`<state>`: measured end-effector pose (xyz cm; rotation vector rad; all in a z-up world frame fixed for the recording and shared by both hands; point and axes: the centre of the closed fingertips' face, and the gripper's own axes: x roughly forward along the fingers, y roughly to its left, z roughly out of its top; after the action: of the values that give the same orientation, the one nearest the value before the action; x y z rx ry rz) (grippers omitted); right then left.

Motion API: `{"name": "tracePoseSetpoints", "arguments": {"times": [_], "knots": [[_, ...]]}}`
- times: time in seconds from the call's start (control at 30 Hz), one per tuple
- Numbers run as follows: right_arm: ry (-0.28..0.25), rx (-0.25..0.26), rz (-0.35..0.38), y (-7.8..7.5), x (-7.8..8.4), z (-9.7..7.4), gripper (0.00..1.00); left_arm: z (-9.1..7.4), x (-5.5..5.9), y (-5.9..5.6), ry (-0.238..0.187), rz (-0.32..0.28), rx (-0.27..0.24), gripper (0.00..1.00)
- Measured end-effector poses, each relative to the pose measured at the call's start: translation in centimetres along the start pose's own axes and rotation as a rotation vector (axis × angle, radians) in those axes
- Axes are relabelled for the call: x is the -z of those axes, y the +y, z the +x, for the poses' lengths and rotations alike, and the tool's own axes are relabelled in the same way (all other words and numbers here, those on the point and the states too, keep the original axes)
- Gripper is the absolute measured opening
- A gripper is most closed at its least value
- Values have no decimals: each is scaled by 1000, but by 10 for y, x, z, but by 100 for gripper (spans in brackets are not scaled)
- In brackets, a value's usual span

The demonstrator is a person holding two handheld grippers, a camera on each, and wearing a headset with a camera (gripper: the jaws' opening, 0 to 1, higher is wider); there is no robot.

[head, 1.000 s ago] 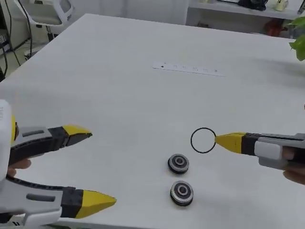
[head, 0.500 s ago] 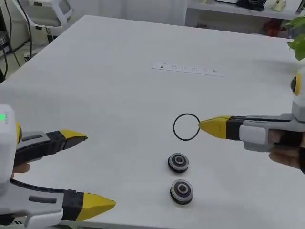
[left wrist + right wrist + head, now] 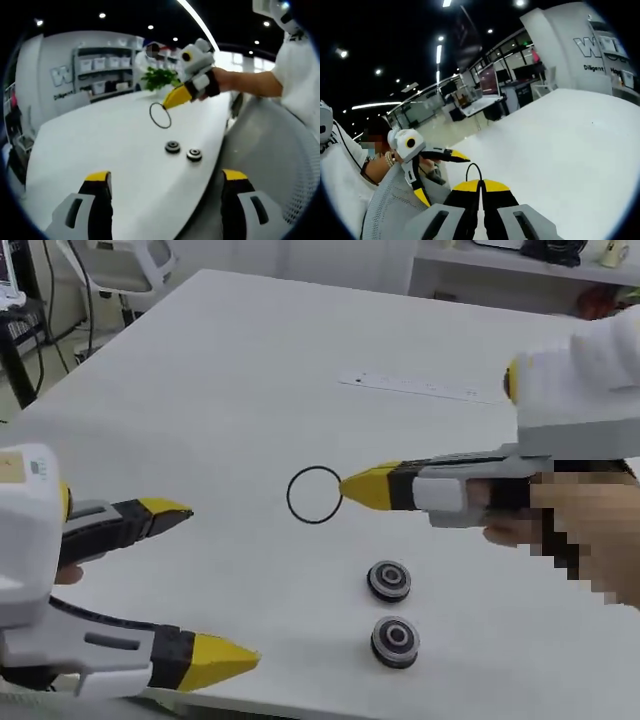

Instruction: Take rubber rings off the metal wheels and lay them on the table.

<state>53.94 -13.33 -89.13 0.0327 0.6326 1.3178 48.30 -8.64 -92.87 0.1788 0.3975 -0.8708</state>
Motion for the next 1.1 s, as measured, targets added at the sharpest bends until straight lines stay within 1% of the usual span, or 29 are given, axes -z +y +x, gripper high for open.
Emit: {"name": "tracePoseSetpoints", "arguments": {"times": [0.1, 0.13, 0.2, 0.3, 0.37, 0.47, 0.5, 0.6, 0.63, 0.7, 0.87, 0.9, 0.97, 1.1], "knots": [[53, -12, 38, 0, 16, 18, 0, -1, 1, 3, 3, -3, -16, 92], [81, -10, 51, -1, 24, 26, 0, -1, 1, 3, 5, -3, -19, 92], [120, -2, 59, -4, 36, 35, 0, -1, 2, 5, 12, -3, -25, 92], [202, 14, 59, -7, 62, 49, 0, -2, 6, 7, 34, -2, -38, 92], [226, 28, 53, -10, 73, 55, 0, -2, 6, 9, 35, -5, -48, 91], [237, 23, 64, -11, 84, 60, 0, -3, 7, 10, 40, -5, -56, 91], [242, 19, 80, -9, 88, 61, 0, -4, 8, 10, 45, -7, -58, 90], [254, 24, 84, -11, 96, 61, 0, -3, 9, 10, 54, -8, -58, 90], [260, 34, 83, -13, 98, 61, 0, -3, 9, 9, 58, -10, -53, 90], [259, 41, 79, -15, 100, 60, 0, -2, 11, 8, 66, -11, -49, 90], [236, 58, 107, -20, 99, 59, 0, -2, 12, 7, 73, -14, -44, 90], [235, 63, 106, -21, 98, 59, 1, -2, 12, 7, 73, -15, -43, 90], [227, 75, 96, -23, 96, 57, 6, -2, 12, 6, 70, -19, -39, 90], [223, 80, 85, -27, 90, 48, 7, -1, 11, 5, 61, -30, -29, 90]]}}
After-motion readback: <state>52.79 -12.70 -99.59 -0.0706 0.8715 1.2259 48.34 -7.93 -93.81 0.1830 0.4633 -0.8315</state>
